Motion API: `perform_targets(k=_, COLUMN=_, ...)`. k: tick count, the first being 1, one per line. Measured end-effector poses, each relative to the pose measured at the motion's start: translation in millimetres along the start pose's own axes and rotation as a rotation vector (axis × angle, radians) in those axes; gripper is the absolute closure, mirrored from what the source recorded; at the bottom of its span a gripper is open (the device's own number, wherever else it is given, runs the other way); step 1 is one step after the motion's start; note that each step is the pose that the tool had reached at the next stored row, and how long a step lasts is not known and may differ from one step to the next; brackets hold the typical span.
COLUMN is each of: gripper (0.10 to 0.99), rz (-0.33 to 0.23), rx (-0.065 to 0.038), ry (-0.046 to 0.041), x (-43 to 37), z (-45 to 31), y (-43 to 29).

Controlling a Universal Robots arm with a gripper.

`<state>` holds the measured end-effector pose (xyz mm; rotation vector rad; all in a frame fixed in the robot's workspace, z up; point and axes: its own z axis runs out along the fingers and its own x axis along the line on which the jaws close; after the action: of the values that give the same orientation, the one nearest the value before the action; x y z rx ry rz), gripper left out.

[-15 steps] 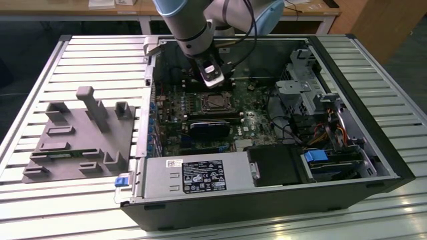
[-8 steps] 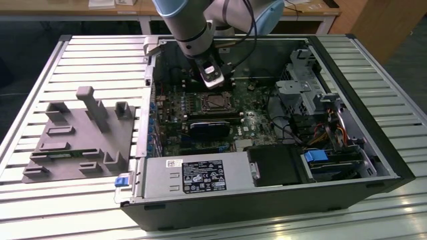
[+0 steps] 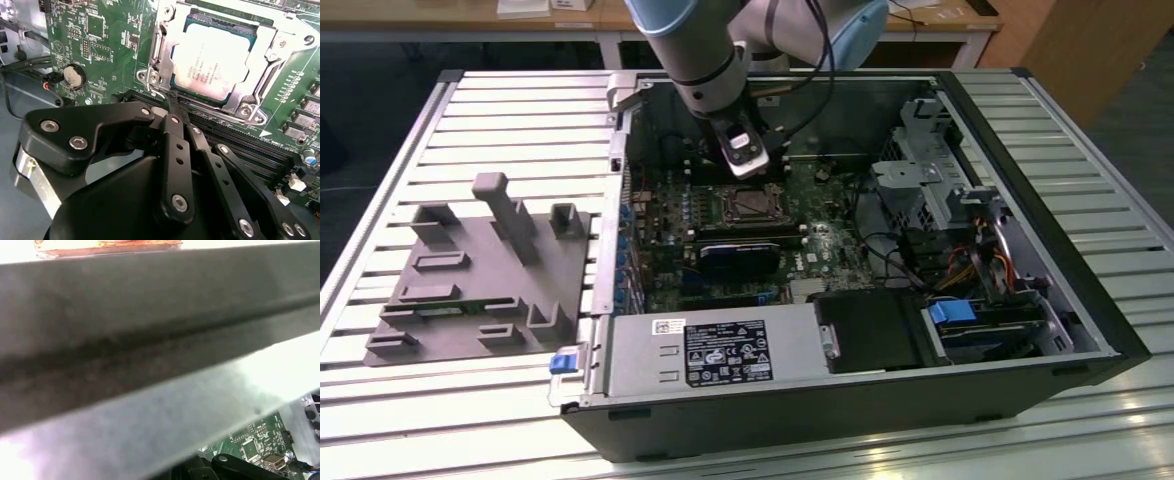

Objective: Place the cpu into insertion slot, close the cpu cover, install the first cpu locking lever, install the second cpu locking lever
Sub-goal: 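Install the first cpu locking lever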

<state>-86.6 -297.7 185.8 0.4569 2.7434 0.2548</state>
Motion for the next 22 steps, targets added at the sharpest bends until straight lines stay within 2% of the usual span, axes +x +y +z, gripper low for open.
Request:
perform_targets(k=12, gripper=0.984, rz=0.001, rx=-0.002, ry=0.0007, x=-0.5, z=-0.1, y=-0.3)
perform_targets(k=22, gripper=0.984, rz=0.001, rx=-0.002, ry=0.0007, x=-4.2, z=-11.2, y=2.5)
